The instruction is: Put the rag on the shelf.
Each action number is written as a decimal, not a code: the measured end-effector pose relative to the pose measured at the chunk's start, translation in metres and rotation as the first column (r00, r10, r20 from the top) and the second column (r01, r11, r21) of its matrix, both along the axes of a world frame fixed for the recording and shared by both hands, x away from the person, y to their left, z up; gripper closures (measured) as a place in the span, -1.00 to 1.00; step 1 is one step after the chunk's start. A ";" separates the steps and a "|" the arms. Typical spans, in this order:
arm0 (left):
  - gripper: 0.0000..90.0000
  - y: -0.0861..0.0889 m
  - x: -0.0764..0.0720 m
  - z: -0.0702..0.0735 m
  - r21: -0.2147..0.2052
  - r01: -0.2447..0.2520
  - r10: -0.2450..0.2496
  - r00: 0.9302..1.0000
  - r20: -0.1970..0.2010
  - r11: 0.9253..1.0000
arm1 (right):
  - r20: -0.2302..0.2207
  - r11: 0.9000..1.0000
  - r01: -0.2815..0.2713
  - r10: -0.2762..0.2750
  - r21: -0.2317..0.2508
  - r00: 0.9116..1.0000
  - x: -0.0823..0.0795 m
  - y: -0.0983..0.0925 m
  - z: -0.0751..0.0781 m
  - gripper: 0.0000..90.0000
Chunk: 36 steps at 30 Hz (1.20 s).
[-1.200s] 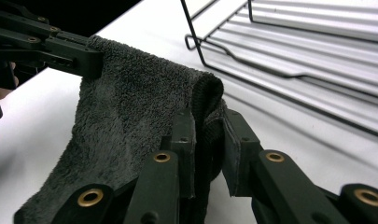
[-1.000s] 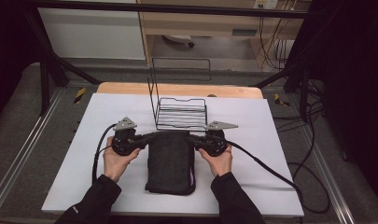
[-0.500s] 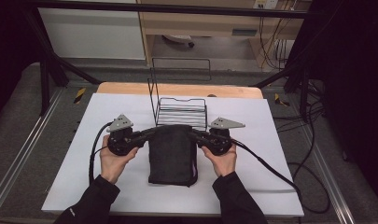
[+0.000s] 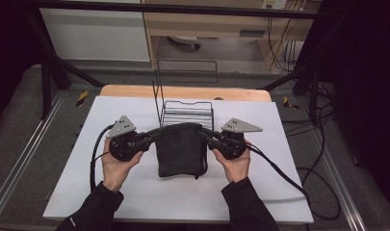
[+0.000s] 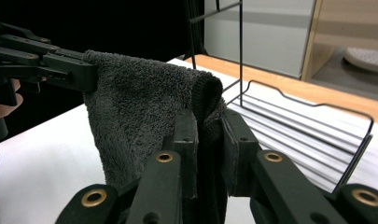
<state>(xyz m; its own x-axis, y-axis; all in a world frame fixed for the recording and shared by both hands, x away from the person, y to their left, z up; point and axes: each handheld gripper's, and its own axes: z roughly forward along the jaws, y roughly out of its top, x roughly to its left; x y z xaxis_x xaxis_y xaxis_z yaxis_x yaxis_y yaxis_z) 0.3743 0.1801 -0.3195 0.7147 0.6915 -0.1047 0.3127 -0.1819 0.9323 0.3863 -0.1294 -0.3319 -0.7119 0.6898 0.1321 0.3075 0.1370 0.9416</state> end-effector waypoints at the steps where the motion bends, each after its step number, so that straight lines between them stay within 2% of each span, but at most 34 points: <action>1: 0.82 0.000 -0.001 0.002 -0.002 0.001 -0.001 1.000 0.004 1.000 | 0.006 1.000 0.002 -0.002 0.000 1.000 -0.001 0.000 0.002 0.74; 9: 0.82 -0.006 0.000 0.019 -0.030 0.003 -0.002 0.998 0.055 1.000 | 0.067 1.000 0.019 -0.020 0.024 0.998 -0.008 -0.007 0.021 0.74; 18: 0.82 -0.014 0.007 0.039 -0.074 0.000 0.008 0.994 0.107 0.997 | 0.135 0.998 0.051 -0.057 0.048 0.989 -0.010 -0.013 0.044 0.74; 29: 0.82 -0.019 0.016 0.068 -0.132 -0.010 0.032 0.986 0.164 0.991 | 0.214 0.993 0.093 -0.108 0.078 0.971 -0.007 -0.013 0.075 0.75; 36: 0.83 -0.020 0.023 0.086 -0.155 -0.020 0.053 0.977 0.208 0.988 | 0.262 0.988 0.117 -0.140 0.101 0.955 -0.002 -0.012 0.092 0.75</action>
<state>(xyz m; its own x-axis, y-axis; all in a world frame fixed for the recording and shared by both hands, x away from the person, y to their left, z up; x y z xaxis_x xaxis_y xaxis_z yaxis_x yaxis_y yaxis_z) 0.3969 0.1596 -0.2335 0.7064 0.7052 -0.0599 0.1099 -0.0257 0.9936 0.3843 -0.1410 -0.2395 -0.6353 0.7722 0.0104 0.0530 0.0301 0.9981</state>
